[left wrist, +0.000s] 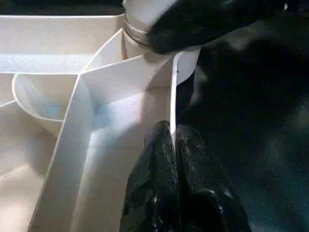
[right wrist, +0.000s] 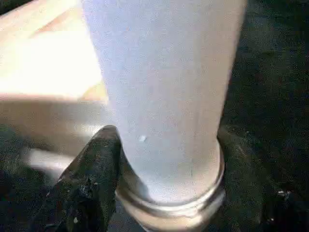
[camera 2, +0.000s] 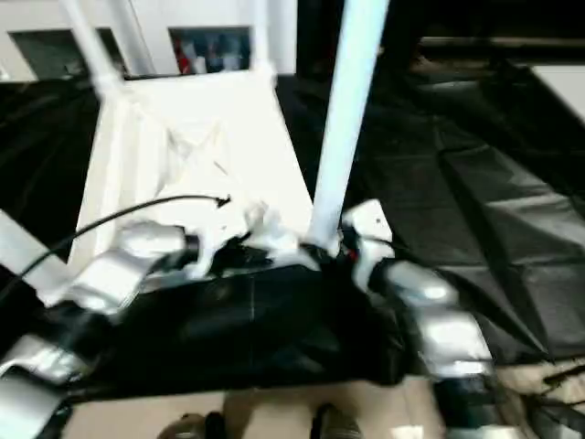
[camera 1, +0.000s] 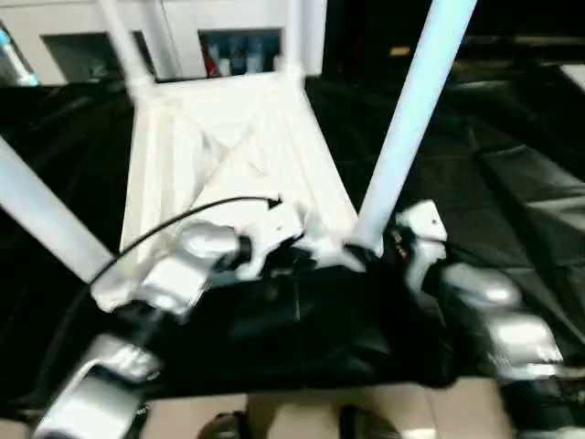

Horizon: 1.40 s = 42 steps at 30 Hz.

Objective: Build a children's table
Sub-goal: Rotate leg to tighten

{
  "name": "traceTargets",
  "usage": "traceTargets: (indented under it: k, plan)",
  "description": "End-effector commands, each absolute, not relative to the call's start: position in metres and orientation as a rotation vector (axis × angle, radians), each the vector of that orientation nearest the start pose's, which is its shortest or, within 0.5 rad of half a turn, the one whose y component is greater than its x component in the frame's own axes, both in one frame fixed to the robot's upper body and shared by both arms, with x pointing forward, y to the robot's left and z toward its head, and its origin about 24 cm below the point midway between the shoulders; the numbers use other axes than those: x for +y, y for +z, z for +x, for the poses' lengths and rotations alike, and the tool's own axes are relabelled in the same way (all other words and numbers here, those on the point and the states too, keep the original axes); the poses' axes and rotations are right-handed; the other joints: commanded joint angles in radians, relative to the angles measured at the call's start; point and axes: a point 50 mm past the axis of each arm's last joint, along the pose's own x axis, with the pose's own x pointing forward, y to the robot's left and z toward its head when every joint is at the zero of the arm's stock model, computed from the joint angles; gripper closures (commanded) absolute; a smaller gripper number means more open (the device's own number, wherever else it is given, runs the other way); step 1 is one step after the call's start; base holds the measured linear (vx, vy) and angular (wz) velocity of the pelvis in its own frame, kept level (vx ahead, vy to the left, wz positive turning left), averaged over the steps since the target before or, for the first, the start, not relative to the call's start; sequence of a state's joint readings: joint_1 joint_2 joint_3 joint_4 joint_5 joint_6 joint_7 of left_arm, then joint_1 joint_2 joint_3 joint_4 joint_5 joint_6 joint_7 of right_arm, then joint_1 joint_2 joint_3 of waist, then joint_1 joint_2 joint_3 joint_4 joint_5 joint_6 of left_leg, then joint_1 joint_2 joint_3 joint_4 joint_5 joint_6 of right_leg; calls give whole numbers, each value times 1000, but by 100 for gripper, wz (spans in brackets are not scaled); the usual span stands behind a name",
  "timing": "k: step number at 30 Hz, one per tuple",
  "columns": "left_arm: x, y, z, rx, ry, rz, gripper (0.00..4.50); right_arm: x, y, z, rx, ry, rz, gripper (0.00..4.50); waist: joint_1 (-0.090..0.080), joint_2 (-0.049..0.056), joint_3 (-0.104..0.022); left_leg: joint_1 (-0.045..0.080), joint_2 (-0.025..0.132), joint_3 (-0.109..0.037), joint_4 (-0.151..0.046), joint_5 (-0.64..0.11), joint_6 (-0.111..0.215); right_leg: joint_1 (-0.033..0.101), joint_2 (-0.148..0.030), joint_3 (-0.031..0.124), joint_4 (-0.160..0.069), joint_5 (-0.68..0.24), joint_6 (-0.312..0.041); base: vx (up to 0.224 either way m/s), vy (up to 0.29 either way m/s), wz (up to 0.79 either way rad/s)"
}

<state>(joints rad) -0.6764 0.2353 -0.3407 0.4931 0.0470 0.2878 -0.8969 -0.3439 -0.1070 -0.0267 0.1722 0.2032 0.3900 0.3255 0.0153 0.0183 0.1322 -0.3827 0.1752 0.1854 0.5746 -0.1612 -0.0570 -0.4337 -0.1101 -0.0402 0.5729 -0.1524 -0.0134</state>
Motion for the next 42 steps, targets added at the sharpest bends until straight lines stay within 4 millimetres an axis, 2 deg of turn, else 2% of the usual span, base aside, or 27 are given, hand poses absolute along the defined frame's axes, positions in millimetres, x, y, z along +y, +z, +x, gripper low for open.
traceTargets:
  k: [1, 2, 3, 4, 7, 9, 12, 14, 15, 18, 19, 20, 23, 24, 25, 26, 27, 29, 30, 31, 33, 35, 36, 37, 39, 40, 42]
  plan:
    - [55, 55, 331, 419, -1102, 451, 450, -127, 44, 321, 299, 139, 225, 187, -6, 2, -58, 24, 24, -23, -84, -440, -9, 29, -23, 12, -97, -588, -83, -59, 11, -4]
    - [51, 55, 332, 413, -1096, 459, 450, -123, 44, 322, 296, 116, 223, 188, -11, 2, -55, 26, 22, -29, -87, -468, -19, 32, -20, 4, -103, -616, -59, -59, 11, -4]
    - [46, 55, 332, 402, -1092, 468, 450, -116, 44, 324, 296, 120, 208, 188, -13, 5, -55, 26, 22, -31, -89, -477, -18, 32, -21, 2, -105, -616, -53, -52, 23, -6]
    - [43, 55, 333, 395, -1090, 473, 450, -111, 45, 325, 297, 127, 197, 188, -18, 10, -56, 24, 24, -33, -95, -495, -9, 37, -18, -2, -109, -572, -48, 0, 0, 0]
    - [38, 54, 332, 387, -1111, 488, 450, -102, 46, 327, 296, 139, 164, 188, -17, 10, -55, 32, 23, -29, -98, -504, 5, 34, -19, 0, -116, -542, -59, 0, 0, 0]
    - [38, 54, 330, 381, -1136, 509, 450, -98, 50, 329, 266, 171, 145, 188, -17, 11, -54, 26, 25, -31, -101, -498, 9, 39, -22, 3, -112, -530, -67, 0, 0, 0]
    - [39, 54, 330, 381, -1145, 514, 450, -97, 55, 329, 235, 204, 152, 188, -15, 9, -56, 25, 25, -29, -101, -488, 15, 38, -22, 7, -109, -513, -75, 0, 0, 0]
    - [43, 53, 329, 382, -1161, 519, 450, -98, 66, 327, 168, 254, 167, 135, -13, 8, -59, 22, 27, -27, -101, -462, 24, 42, -25, 10, -107, -491, -84, 0, 0, 0]
    - [45, 53, 329, 379, -1171, 524, 450, -102, 73, 325, 127, 271, 168, 122, -12, 3, -60, 22, 28, -24, -100, -444, 29, 41, -25, 12, -107, -473, -91, 0, 0, 0]
    - [47, 53, 329, 369, -1181, 532, 450, -107, 79, 322, 98, 286, 157, 114, -5, 3, -64, 19, 31, -19, -99, -384, 45, 46, -25, 18, -98, -400, -117, 0, 0, 0]
    - [47, 54, 328, 362, -1187, 528, 450, -113, 84, 319, 73, 302, 139, 88, -3, 0, -66, 18, 33, -15, -98, -347, 56, 49, -23, 20, -92, -352, -136, 0, 0, 0]
    - [47, 55, 328, 359, -1189, 524, 450, -117, 86, 317, 62, 309, 130, 88, -2, 0, -70, 18, 33, -14, -96, -335, 61, 51, -23, 21, -89, -338, -142, 0, 0, 0]
    - [46, 58, 324, 334, -1219, 493, 450, -137, 94, 302, 38, 386, 87, 80, 6, -3, -75, 20, 38, -8, -91, -297, 85, 52, -24, 25, -85, -305, -157, 25, -9, 4]
    - [45, 59, 323, 326, -1230, 483, 450, -143, 95, 298, 38, 409, 73, 80, 8, -7, -76, 19, 37, -6, -89, -287, 90, 54, -23, 25, -84, -299, -159, 54, -16, 8]
    - [44, 62, 320, 301, -1242, 465, 450, -158, 96, 287, 49, 460, 35, 80, 15, -4, -77, 21, 40, -4, -86, -265, 100, 51, -25, 28, -81, -285, -166, 60, -15, 9]
    - [44, 62, 320, 300, -1242, 465, 450, -158, 96, 286, 50, 462, 33, 80, 24, -9, -84, 20, 40, -2, -80, -230, 113, 59, -25, 29, -75, -250, -174, 0, 0, 0]
    - [44, 64, 320, 286, -1241, 458, 450, -166, 97, 280, 60, 489, 12, 80, 26, -10, -83, 20, 39, 1, -78, -223, 121, 55, -23, 30, -75, -240, -177, 64, -14, 12]
    - [44, 67, 319, 258, -1239, 447, 450, -178, 98, 270, 78, 544, -20, 80, 28, -13, -87, 15, 39, 4, -72, -192, 143, 60, -23, 30, -66, -198, -194, 62, -12, 11]
    - [44, 69, 318, 239, -1241, 435, 450, -184, 99, 263, 90, 581, -47, 80, 30, -10, -96, 9, 38, 3, -68, -160, 155, 67, -25, 28, -59, -171, -202, 0, 0, 0]
    - [44, 74, 318, 188, -1223, 416, 450, -195, 99, 251, 129, 651, -80, 80, 33, -12, -98, 4, 36, 3, -63, -145, 174, 73, -24, 26, -58, -155, -202, 0, 0, 0]
    - [43, 78, 317, 151, -1219, 380, 450, -201, 98, 245, 157, 689, -103, 80, 35, -11, -97, 1, 36, 2, -62, -155, 185, 73, -26, 24, -62, -195, -196, 0, 0, 0]
    - [43, 82, 315, 130, -1232, 333, 450, -205, 97, 243, 172, 696, -114, 80, 34, -10, -100, 0, 35, 2, -61, -162, 182, 72, -29, 22, -65, -234, -190, 0, 0, 0]
    - [43, 86, 313, 112, -1244, 293, 407, -209, 96, 242, 183, 690, -121, 77, 29, -12, -100, -2, 34, 1, -62, -169, 172, 70, -26, 20, -69, -270, -181, 0, 0, 0]
    - [43, 88, 312, 107, -1242, 283, 407, -210, 96, 241, 187, 690, -120, 77, 25, -12, -103, -1, 36, 0, -62, -171, 164, 69, -27, 20, -67, -292, -175, 0, 0, 0]
    - [45, 93, 310, 94, -1236, 248, 390, -209, 97, 239, 191, 704, -112, 77, 27, -7, -108, 5, 41, 0, -59, -160, 165, 66, -26, 21, -64, -262, -195, 0, 0, 0]
    - [47, 98, 308, 80, -1231, 216, 378, -207, 98, 238, 192, 719, -105, 77, 27, -7, -108, 2, 42, -1, -59, -150, 170, 66, -25, 20, -61, -238, -202, 0, 0, 0]
    - [51, 106, 303, 59, -1234, 162, 366, -203, 99, 238, 187, 730, -93, 77, 27, -12, -107, 1, 44, 0, -58, -144, 177, 67, -23, 19, -57, -209, -213, 0, 0, 0]
